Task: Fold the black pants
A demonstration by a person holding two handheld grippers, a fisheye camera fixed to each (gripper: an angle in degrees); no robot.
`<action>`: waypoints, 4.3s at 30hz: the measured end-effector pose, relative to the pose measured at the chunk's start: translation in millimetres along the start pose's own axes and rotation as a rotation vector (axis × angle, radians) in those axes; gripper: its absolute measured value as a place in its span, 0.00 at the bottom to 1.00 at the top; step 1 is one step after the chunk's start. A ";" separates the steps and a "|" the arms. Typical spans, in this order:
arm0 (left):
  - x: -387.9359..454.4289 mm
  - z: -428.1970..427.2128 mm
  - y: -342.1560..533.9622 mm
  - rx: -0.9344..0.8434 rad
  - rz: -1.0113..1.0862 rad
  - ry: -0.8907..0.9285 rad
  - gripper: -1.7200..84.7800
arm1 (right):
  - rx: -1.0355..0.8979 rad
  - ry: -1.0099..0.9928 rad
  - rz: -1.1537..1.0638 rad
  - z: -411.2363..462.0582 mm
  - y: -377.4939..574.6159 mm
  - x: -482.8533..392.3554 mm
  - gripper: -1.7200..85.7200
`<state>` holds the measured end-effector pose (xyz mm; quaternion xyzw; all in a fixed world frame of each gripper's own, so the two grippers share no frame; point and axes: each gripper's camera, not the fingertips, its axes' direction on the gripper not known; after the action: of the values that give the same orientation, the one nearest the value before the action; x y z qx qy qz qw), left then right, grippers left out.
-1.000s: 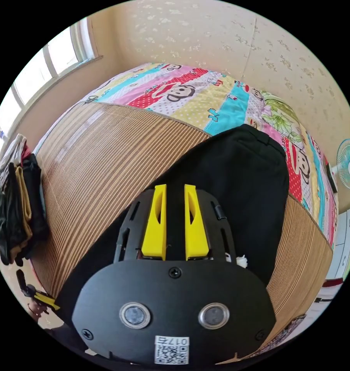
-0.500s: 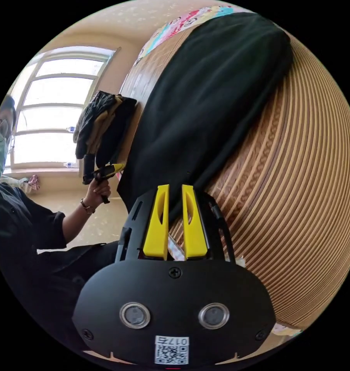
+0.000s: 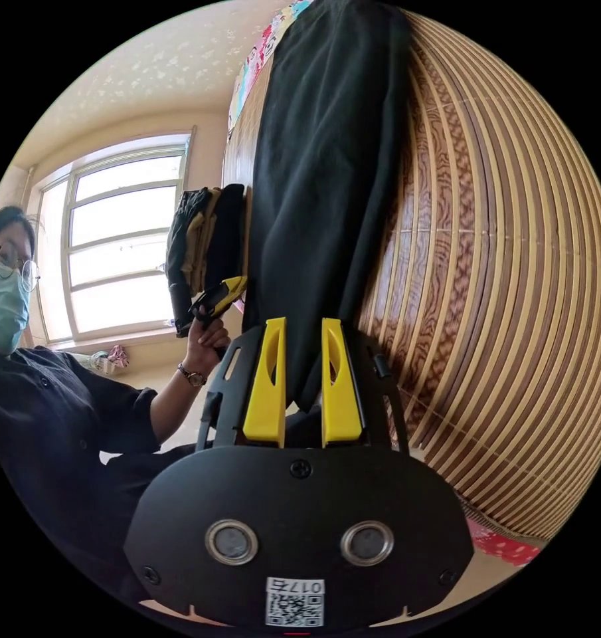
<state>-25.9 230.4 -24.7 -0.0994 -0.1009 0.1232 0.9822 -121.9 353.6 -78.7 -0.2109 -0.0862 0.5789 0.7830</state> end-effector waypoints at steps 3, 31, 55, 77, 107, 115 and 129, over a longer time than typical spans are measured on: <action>1.3 4.1 -0.6 -0.024 0.012 -0.042 0.09 | 0.033 -0.033 0.017 9.9 -1.5 18.2 0.10; 69.6 86.7 13.1 -0.195 0.084 -0.130 0.11 | -0.047 0.010 0.091 82.4 -20.9 98.4 0.05; 80.2 82.5 -10.4 0.023 -0.033 -0.241 0.10 | 0.251 -0.090 0.160 65.4 -64.2 100.9 0.16; 101.1 224.1 11.7 -0.312 0.024 -0.023 0.11 | 0.097 0.341 0.076 -17.4 -36.9 148.8 0.08; 27.9 300.4 -106.2 -0.207 0.054 0.205 0.10 | 0.342 0.071 0.023 -80.1 -31.5 272.3 0.14; 14.8 303.3 -116.6 -0.306 0.070 0.426 0.04 | 0.220 -0.150 0.045 -104.8 -62.1 313.0 0.05; 158.1 142.8 -4.5 -0.213 0.371 0.654 0.02 | 0.250 -0.248 -0.212 -198.7 94.1 176.8 0.02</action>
<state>93.3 291.9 140.9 -0.2513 0.2248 0.2493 0.9078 -72.8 497.2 -316.6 -0.0292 -0.1311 0.5210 0.8429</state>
